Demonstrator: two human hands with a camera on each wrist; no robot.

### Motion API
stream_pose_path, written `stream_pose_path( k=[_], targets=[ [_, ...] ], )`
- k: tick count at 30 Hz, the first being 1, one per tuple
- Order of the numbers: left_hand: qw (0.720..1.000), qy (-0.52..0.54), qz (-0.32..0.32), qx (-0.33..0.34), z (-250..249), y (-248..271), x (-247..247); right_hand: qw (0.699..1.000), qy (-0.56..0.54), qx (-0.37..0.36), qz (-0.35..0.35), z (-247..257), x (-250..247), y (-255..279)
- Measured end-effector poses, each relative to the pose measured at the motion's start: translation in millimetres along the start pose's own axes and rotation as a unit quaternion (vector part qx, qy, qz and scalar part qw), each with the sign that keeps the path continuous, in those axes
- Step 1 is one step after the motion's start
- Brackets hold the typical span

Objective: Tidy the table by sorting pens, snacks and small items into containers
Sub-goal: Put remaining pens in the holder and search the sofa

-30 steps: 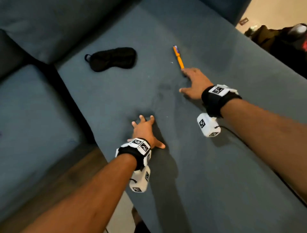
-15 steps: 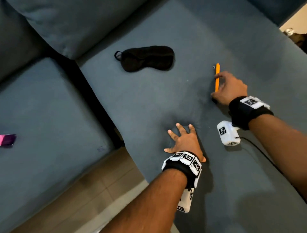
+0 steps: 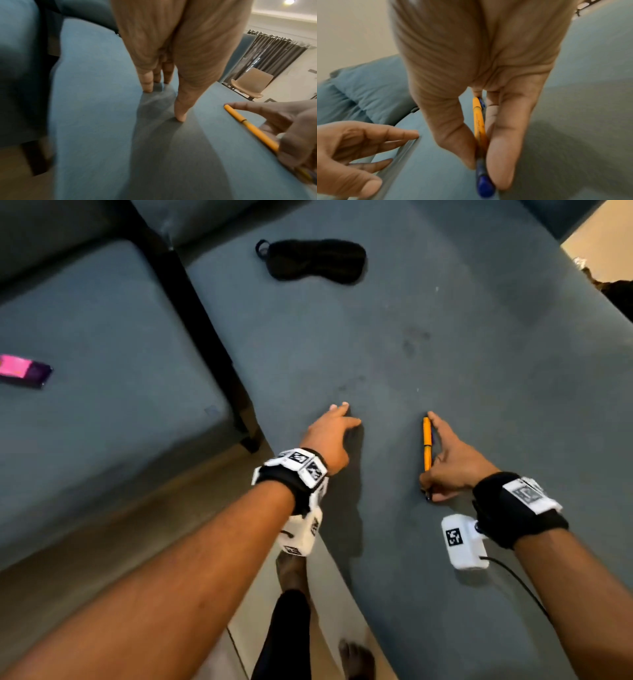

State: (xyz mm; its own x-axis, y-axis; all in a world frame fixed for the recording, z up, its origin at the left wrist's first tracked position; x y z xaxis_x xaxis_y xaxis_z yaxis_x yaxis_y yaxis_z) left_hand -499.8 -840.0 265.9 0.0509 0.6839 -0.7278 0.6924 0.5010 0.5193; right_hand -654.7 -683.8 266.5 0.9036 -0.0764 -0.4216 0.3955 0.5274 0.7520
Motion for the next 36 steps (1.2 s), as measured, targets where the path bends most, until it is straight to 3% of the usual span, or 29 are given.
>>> stream_pose_path(
  k=[4, 6, 11, 14, 19, 22, 25, 32, 36],
  targets=[
    [0.998, 0.033, -0.050, -0.033, 41, 87, 40, 0.999, 0.027, -0.008, -0.021, -13, 24, 42],
    [0.991, 0.084, -0.074, -0.069, 60, 143, 77, 0.996, 0.072, -0.054, -0.023, -23, 47, 65],
    [0.959, 0.226, -0.076, -0.150, 95, 308, 188, 0.980, 0.114, -0.162, 0.023, -69, 137, 140],
    [0.936, 0.278, -0.075, -0.202, 100, 406, 244, 0.979, 0.089, -0.170, 0.073, -98, 205, 185],
    [0.864, 0.354, -0.138, -0.330, 118, 542, 321, 0.940, 0.154, -0.202, 0.228, -130, 337, 249],
    [0.792, 0.402, -0.201, -0.413, 130, 610, 362, 0.889, 0.230, -0.249, 0.309, -122, 411, 288],
    [0.732, 0.444, -0.257, -0.449, 130, 654, 392, 0.840, 0.263, -0.304, 0.364, -99, 465, 324],
    [0.630, 0.509, -0.347, -0.473, 125, 739, 461, 0.770, 0.299, -0.404, 0.392, -44, 585, 410],
    [0.601, 0.515, -0.386, -0.474, 120, 784, 494, 0.738, 0.301, -0.457, 0.395, -28, 643, 464]
  ],
)
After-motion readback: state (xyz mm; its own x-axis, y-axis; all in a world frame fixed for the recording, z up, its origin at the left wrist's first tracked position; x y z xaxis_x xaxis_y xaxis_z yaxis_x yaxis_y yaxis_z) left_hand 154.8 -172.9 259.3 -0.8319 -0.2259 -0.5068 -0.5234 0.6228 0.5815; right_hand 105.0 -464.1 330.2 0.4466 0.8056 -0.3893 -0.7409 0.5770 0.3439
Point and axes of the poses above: each hand's wrist, its own y-axis away from the middle knuckle, its own x-axis out of the palm, z = x × y, the point moved 6 cm from there along -y, towards the middle knuckle, and after that the axes turned 5 degrees about -y, right-handed, at the moved point
